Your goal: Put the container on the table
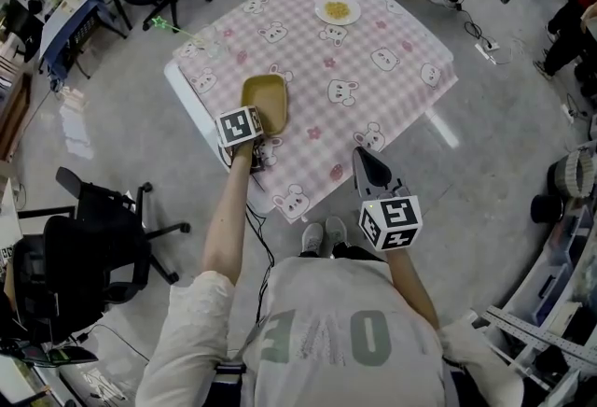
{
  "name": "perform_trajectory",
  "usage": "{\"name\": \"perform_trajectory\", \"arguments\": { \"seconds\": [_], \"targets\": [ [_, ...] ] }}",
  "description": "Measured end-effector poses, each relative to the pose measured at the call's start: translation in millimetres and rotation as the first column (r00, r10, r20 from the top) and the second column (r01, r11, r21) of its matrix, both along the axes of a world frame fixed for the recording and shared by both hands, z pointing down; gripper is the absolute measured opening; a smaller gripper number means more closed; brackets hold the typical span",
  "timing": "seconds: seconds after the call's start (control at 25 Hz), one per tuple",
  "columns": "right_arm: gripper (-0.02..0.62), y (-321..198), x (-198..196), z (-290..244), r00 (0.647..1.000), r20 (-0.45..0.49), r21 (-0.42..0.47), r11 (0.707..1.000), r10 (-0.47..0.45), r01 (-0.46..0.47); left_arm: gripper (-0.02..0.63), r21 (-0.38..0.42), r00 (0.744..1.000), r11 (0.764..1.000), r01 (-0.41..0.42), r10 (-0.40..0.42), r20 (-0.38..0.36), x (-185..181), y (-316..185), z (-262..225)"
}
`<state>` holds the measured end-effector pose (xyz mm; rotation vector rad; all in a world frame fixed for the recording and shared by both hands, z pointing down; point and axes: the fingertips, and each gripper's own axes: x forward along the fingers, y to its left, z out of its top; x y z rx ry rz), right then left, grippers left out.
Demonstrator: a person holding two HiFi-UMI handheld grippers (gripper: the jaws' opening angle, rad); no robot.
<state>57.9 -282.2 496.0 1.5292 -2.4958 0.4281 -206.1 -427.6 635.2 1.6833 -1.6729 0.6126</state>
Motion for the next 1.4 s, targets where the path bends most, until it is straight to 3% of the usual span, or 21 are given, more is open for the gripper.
{"name": "perform_trajectory", "arguments": {
  "seconds": [0.44, 0.56, 0.68, 0.88, 1.04, 1.16, 1.24, 1.4],
  "targets": [
    [0.029, 0, -14, -5, 0.999, -0.007, 0.018, 0.999, -0.042, 0.042, 0.195, 0.095, 0.997, 0.995, -0.024, 0.017, 0.072, -3, -1, -35],
    [0.029, -5, -20, -14, 0.998, -0.006, 0.044, 0.997, -0.061, 0.061, 0.195, 0.166, 0.995, 0.985, -0.047, 0.032, 0.096, -1, -11, -64],
    [0.029, -15, -29, -27, 0.996, -0.016, 0.083, 0.992, -0.092, 0.093, 0.195, 0.288, 0.989, 0.955, -0.071, 0.031, 0.141, -2, -27, -114],
    [0.029, -30, -46, -56, 0.991, -0.019, 0.156, 0.978, -0.135, 0.136, 0.198, 0.494, 0.982, 0.863, -0.109, 0.016, 0.188, 3, -24, -203],
    [0.029, -46, -58, -82, 0.987, -0.018, 0.220, 0.962, -0.160, 0.160, 0.196, 0.637, 0.956, 0.739, -0.218, 0.028, 0.293, 21, -3, -265],
    [0.029, -50, -66, -94, 0.985, -0.015, 0.250, 0.953, -0.171, 0.170, 0.196, 0.697, 0.936, 0.658, -0.285, 0.035, 0.350, 34, 26, -292],
    [0.029, -50, -70, -98, 0.984, -0.017, 0.264, 0.948, -0.178, 0.176, 0.180, 0.734, 0.939, 0.614, -0.291, 0.034, 0.344, 40, 47, -303],
    [0.029, -49, -75, -101, 0.983, -0.019, 0.276, 0.944, -0.181, 0.179, 0.084, 0.804, 0.958, 0.542, -0.242, 0.005, 0.285, 44, 87, -311]
  ]
}}
